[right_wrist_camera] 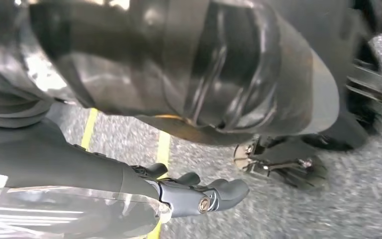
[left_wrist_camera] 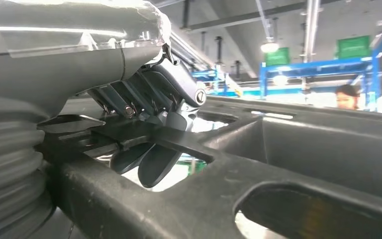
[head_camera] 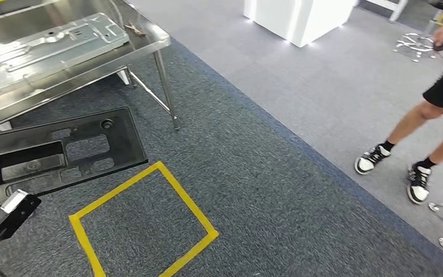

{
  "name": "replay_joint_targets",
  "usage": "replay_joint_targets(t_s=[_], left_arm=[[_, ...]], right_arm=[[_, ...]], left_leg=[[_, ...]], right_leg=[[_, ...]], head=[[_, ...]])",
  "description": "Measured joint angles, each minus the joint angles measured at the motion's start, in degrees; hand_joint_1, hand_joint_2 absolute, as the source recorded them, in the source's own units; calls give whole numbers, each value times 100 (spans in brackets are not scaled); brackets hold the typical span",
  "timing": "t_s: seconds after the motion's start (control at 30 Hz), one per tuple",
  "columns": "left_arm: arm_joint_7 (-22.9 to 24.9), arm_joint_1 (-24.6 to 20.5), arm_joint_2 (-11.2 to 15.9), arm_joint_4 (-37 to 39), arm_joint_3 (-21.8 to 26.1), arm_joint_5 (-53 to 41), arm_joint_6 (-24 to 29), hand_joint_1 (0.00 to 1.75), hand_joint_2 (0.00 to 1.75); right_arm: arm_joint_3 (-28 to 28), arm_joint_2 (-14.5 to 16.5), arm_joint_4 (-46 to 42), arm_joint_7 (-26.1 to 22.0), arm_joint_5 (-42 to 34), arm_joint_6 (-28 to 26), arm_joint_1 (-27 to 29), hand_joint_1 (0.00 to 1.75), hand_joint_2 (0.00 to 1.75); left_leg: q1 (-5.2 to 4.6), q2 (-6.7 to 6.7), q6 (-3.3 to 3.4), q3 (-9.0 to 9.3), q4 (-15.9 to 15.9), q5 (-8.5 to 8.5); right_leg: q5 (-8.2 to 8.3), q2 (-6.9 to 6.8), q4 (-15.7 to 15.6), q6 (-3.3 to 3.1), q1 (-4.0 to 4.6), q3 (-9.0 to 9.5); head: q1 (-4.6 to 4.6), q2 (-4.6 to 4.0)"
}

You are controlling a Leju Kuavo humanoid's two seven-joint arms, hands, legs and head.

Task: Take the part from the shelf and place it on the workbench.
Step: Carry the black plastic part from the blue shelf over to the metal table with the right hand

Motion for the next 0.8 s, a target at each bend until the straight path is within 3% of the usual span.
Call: replay_joint_targets(t_s=[0.03,0.1,0.13,0.2,0.23,0.3,0.33,0.37,0.4,0.47,0.5,0.57,0.67,0.73,0.8], left_arm=[[-5,-10,-9,7,-4,28,-10,175,175],[-21,-23,-16,19,-10,100,-32,175,175],[-31,-24,-16,25,-12,139,-43,175,175],[-48,-77,-19,47,-16,204,-63,175,175],[-53,-113,-27,60,-22,230,-74,175,175],[-70,-152,-44,87,-34,309,-97,175,175],[-81,-143,-51,101,-40,355,-108,175,175],[-93,-133,-56,115,-45,395,-118,175,175],[-101,-129,-58,127,-50,428,-124,175,175],[-122,-136,-61,140,-54,506,-126,175,175],[-144,-147,-62,142,-56,569,-125,175,175],[-204,-158,-67,147,-60,708,-125,175,175],[-269,-157,-74,147,-66,840,-126,175,175],[-292,-178,-87,147,-71,878,-119,175,175],[-316,-193,-114,147,-85,907,-105,175,175]], right_arm=[[0,-4,0,-1,-2,1,-10,0,0],[0,-3,0,-3,-10,3,-31,0,0],[0,-2,-1,-3,-14,4,-35,0,0],[0,1,-1,-3,-16,6,-32,0,0],[0,-1,-1,-4,-20,7,-29,0,0],[-3,-2,0,6,-48,-3,-13,0,0],[-10,-4,0,17,-75,-14,-3,0,0],[-21,-7,0,27,-102,-28,4,0,0],[-32,-8,0,34,-125,-39,7,0,0],[-48,-8,0,37,-149,-45,7,0,0],[-56,-8,0,35,-161,-42,5,0,0],[-78,-8,0,33,-185,-35,3,0,0],[-97,-10,0,71,-221,-40,-1,0,0],[-121,-13,0,109,-240,-49,6,0,0],[-149,-18,0,119,-249,-51,19,0,0]], left_leg=[[4,-53,-30,-9,9,-16],[18,-151,-92,-13,-1,-35],[16,-108,-123,-10,17,-55],[16,168,-195,-133,303,-215],[30,345,-237,-283,602,-356],[85,501,-313,-668,1294,-610],[111,522,-339,-778,1462,-612],[136,536,-358,-780,1416,-499],[155,551,-366,-668,1150,-295],[152,613,-347,-308,391,67],[132,637,-315,-181,134,134],[84,648,-239,-107,-14,99],[100,608,-126,-64,-92,101],[115,595,-50,-23,-134,103],[88,575,3,-14,-130,80]], right_leg=[[6,48,-109,-11,0,46],[-15,-49,-149,-48,-1,93],[-19,-98,-179,-75,-10,128],[-27,-215,-244,-121,-40,209],[-41,-259,-258,-136,-34,237],[-84,-353,-259,-153,-29,273],[-108,-389,-256,-148,-30,294],[-135,-425,-252,-140,-31,322],[-163,-450,-249,-128,-33,357],[-213,-483,-250,-89,-29,424],[-226,-491,-256,-63,-24,440],[-235,-509,-276,-4,-15,446],[-309,-489,-228,90,-18,450],[-570,-405,271,113,-20,203],[-872,-362,1079,112,-17,-264]], head=[[0,1],[1,1],[0,1],[-2,0],[-3,0],[-3,0],[-3,0],[-3,1],[-3,0],[-3,1],[-2,1],[-2,1],[-1,0],[1,0],[1,1]])
